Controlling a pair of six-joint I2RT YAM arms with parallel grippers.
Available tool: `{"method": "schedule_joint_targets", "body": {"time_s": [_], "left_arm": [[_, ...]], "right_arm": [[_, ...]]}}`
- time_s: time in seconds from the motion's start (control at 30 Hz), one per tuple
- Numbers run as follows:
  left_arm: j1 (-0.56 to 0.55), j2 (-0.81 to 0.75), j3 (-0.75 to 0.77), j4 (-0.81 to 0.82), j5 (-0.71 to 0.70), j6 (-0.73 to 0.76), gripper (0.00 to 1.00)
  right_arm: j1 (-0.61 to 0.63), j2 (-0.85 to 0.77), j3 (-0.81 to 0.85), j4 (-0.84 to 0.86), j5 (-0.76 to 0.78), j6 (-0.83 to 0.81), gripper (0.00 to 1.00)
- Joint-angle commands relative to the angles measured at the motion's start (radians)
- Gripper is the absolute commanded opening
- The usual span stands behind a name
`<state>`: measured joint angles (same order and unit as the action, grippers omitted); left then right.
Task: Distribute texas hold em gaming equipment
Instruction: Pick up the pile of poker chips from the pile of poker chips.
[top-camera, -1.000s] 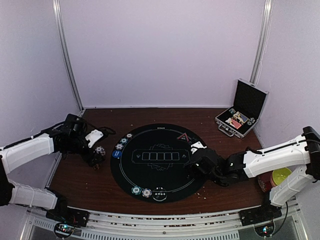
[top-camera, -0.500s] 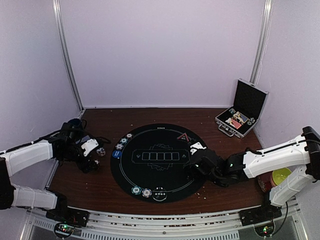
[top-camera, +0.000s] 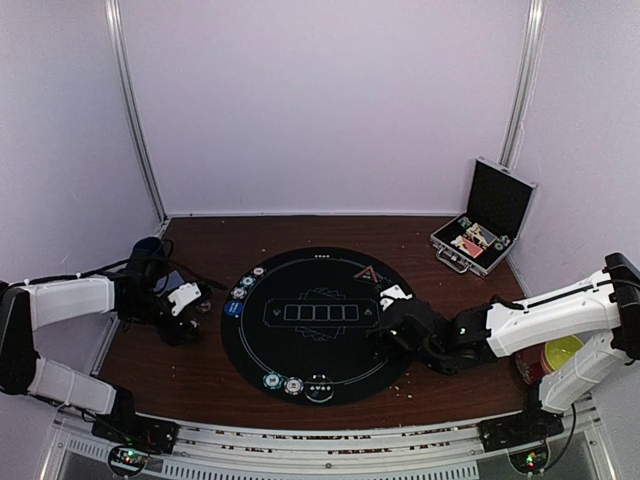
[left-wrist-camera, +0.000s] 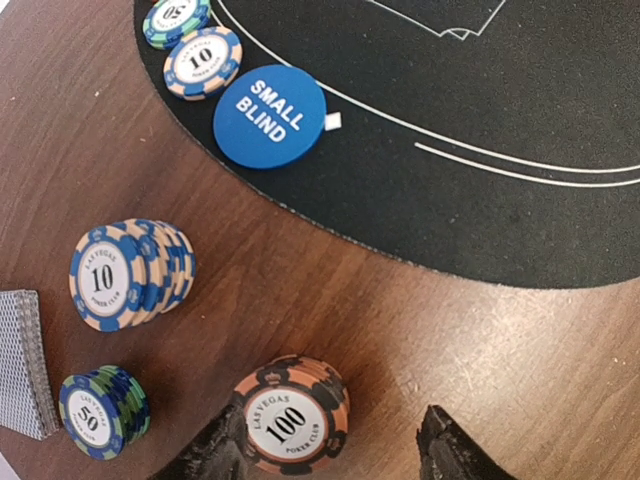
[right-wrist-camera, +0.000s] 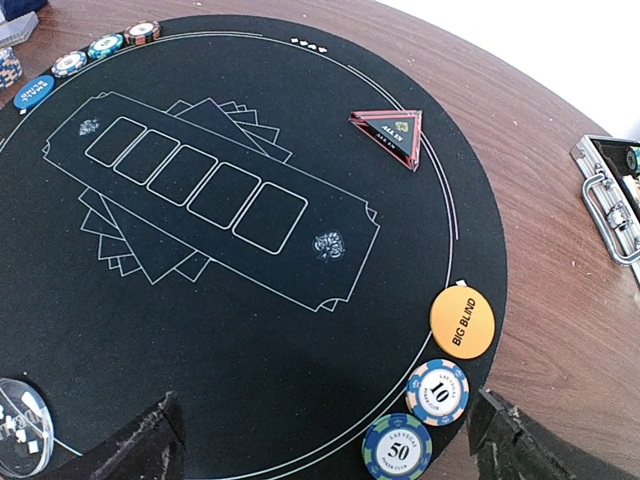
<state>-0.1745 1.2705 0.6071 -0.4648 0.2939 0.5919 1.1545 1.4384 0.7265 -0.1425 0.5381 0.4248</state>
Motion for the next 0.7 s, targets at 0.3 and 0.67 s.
{"method": "schedule_joint_targets", "body": {"time_s": [0.3, 0.67], "left_arm": [[0.039, 0.027, 0.003, 0.084, 0.02, 0.002, 0.58], [0.056, 0.054, 0.004, 0.086, 0.034, 0.012, 0.57]], "right_arm": [[0.009, -0.007, 0.014, -0.002, 0.03, -0.003, 1.0], [0.011, -0.007, 0.013, -0.002, 0.031, -0.003, 1.0]]}}
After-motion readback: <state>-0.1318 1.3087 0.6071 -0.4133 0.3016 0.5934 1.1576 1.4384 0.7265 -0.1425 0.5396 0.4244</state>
